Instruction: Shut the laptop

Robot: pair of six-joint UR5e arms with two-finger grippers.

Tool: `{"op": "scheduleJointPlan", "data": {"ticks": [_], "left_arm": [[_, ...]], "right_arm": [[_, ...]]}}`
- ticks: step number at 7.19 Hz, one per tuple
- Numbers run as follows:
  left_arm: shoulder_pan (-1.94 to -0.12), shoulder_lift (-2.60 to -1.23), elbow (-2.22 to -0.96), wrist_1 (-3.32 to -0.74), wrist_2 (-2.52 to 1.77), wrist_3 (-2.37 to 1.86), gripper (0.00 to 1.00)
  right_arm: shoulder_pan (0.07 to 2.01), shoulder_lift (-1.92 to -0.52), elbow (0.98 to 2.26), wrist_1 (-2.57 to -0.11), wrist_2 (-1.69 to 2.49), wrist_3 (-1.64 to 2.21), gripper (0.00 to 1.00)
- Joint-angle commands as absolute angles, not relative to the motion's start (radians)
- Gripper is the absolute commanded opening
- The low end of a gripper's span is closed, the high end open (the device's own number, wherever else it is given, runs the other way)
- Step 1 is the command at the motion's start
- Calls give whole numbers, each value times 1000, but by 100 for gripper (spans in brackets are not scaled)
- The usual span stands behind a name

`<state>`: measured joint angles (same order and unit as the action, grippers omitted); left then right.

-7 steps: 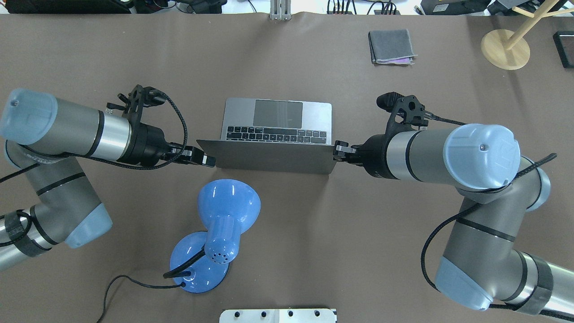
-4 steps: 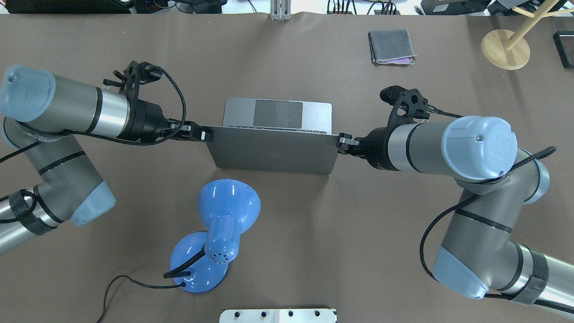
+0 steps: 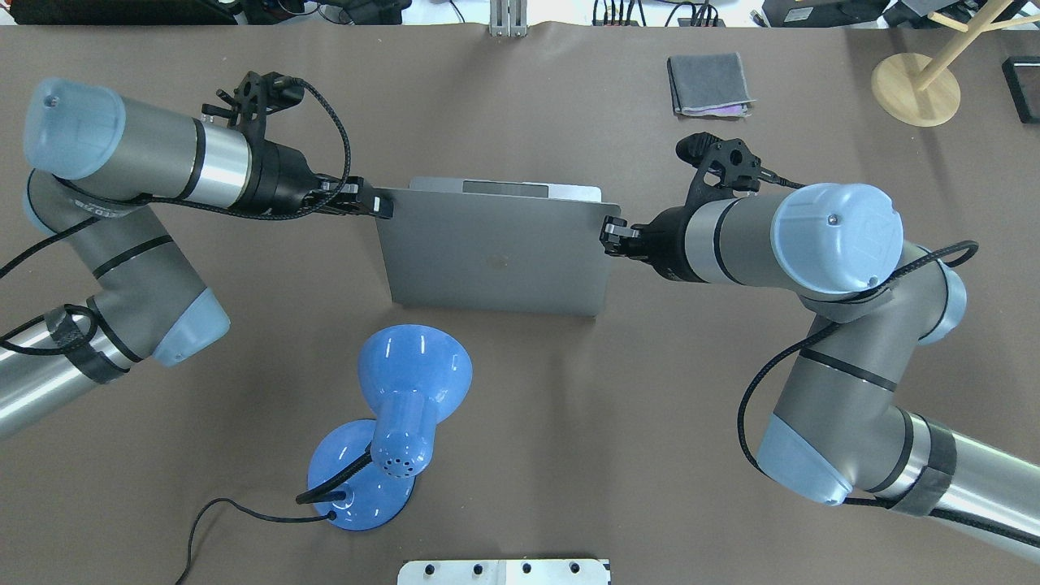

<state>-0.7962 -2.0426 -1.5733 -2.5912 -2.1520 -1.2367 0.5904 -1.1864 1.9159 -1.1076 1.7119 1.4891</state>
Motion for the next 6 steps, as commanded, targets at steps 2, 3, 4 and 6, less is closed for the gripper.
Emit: {"op": "scheduleJointPlan", "data": {"ticks": [2,3,4,6], "left_arm": [[-799,-2120,-1487,-2536,-2064,-1229,0],[-799,-2137,-1444,-2536,-2050,-1209,0],[-798,-2157,-1402,-2536,-2018,-1209,0],[-792,-2209,-1306,-2536,-1993,-1209,0]], "right_arm": [[641,-1126,1820,-1108,1712,1486,0],[655,-1083,1759,-1106,1712,1486,0],[667,-1042,1691,-1103,1712,1486,0],[667,-971,1590,-1098,1704,1496,0]]}}
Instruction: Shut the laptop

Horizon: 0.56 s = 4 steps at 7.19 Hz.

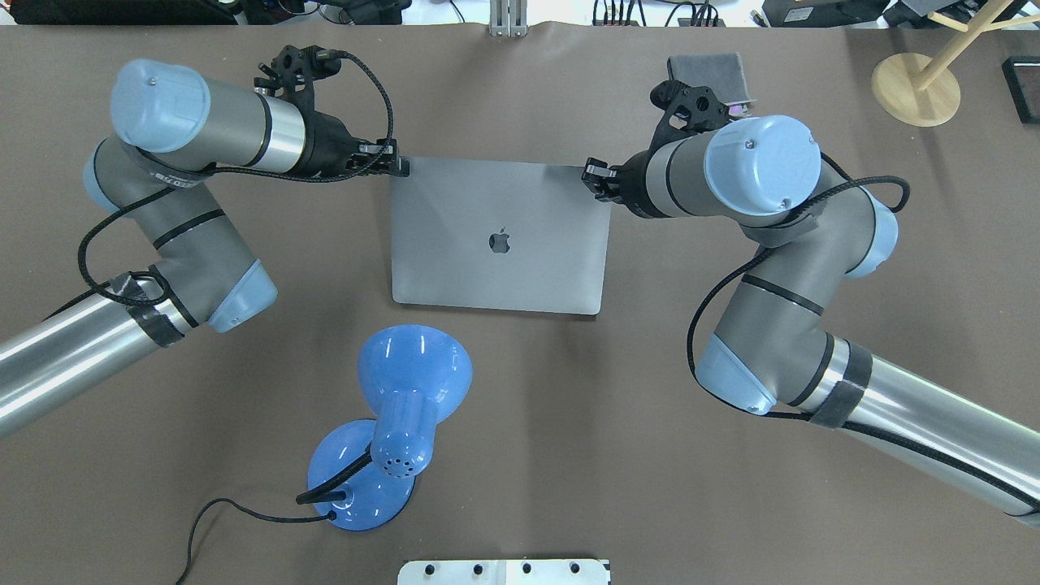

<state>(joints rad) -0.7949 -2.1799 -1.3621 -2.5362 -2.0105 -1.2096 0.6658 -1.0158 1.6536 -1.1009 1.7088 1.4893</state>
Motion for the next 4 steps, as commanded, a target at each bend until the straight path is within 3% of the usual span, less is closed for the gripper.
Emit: {"op": "scheduleJointPlan", "data": {"ticks": [1,4], "left_arm": [[-781,-2220,-1280,-2536,-1956,-1186,0],[-698,-2279,-1153,-2536,-1798,-1141,0]], "right_arm": [[667,-942,1548,-1097,1703,1497,0],[646,-910,1442,-1094,1689,1497,0]]}}
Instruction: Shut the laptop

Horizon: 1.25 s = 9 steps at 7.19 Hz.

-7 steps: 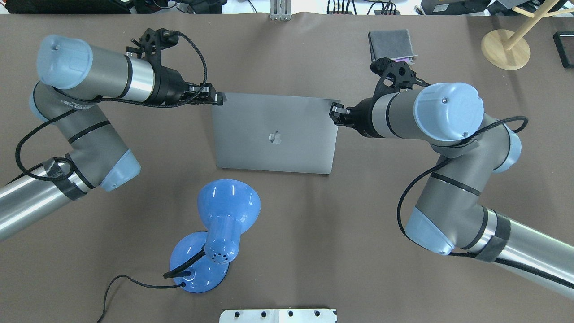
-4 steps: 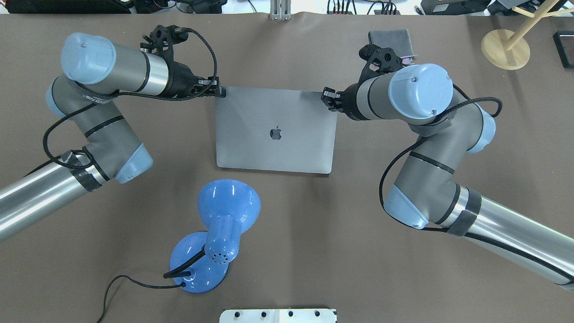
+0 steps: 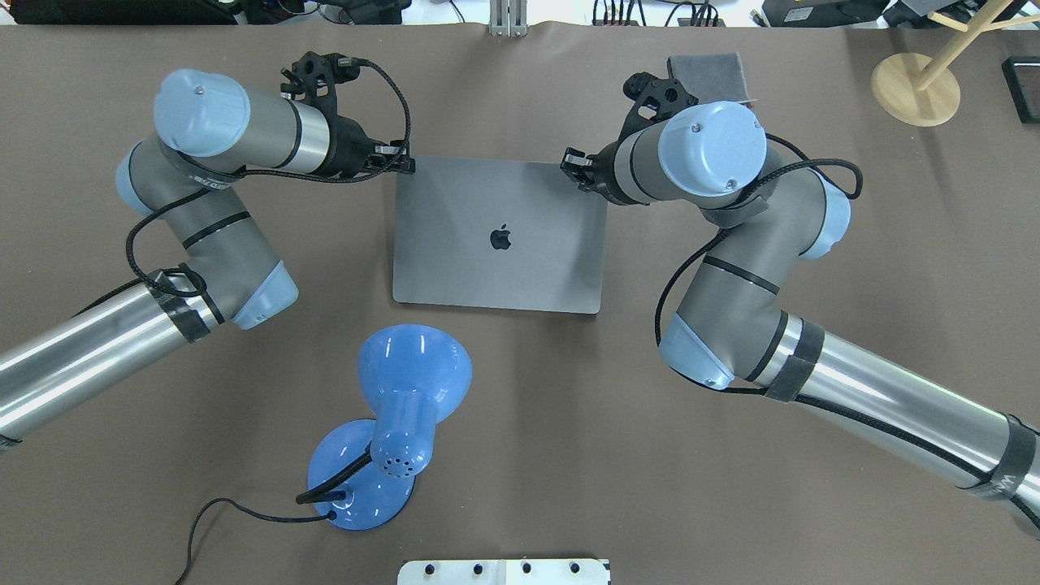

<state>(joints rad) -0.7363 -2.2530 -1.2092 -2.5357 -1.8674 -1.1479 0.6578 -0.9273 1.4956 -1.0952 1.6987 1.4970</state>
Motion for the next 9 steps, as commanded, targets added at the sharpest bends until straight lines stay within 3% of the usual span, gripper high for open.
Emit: {"op": "scheduleJointPlan", "data": {"ticks": [1,5,6,7,8,9], "left_arm": [[-687,-2278,-1140,-2536,-1780,-1141,0],[-764,-2284,-1234,-2525,-1950,-1173,0],[-785,-2278,-1305,-2447,-1997,-1175,18],[-819,-2264,-1383,-2360,-2056,-1163,70],[-863,-2213,-1484,-2336,-2110,-1158,99],[-938,-2153,-1564,-2253,-2229,-1110,99]], "right_arm": [[634,-910,1427,-1094,1659,1499,0],[693,-913,1500,-1107,1795,1497,0],[737,-928,1528,-1111,1869,1493,2],[776,-992,1592,-1129,1890,1485,56],[825,-1046,1696,-1267,1891,1438,99],[842,-1084,1821,-1431,1891,1244,100]]}}
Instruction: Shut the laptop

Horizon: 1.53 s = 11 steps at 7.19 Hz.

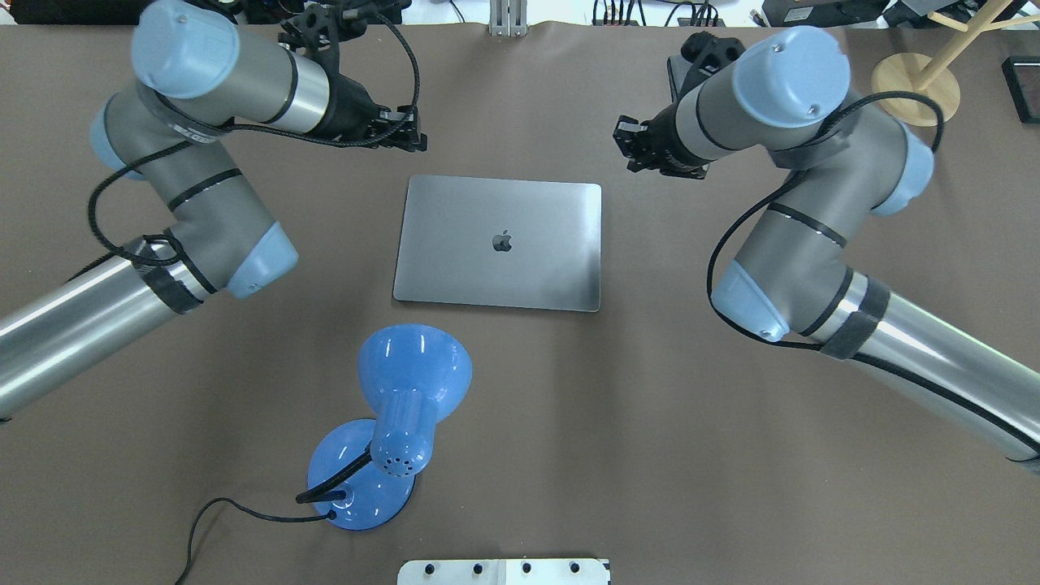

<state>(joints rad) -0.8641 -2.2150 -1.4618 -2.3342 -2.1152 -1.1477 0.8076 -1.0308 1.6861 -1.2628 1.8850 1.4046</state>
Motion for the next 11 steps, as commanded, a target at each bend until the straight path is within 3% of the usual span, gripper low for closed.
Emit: {"op": "scheduleJointPlan", "data": {"ticks": [1,2,5,7,9,11], "left_arm": [[-1048,-2098,-1639,-2143,-2344,-968,99],[-1152,-2007,-1694,-2056,-2424,-784,99],[-1391,-1837,-1698,-1826,-2477,-186,99],[-1538,-1798,-1684,-1572,-2432,193,99],[-1629,-1754,-1669,-1375,-2415,262,99],[-1644,-1574,-1660,-1501,-2395,252,99]], "right_arm": [[885,-1150,1921,-1541,1913,1144,100],[970,-1234,1974,-1561,2018,997,100],[1226,-1562,2054,-1559,2140,577,100],[1410,-1692,1976,-1563,2155,187,100],[1527,-1745,1872,-1562,2193,-21,100],[1537,-1854,1839,-1552,2220,-28,100]]}}
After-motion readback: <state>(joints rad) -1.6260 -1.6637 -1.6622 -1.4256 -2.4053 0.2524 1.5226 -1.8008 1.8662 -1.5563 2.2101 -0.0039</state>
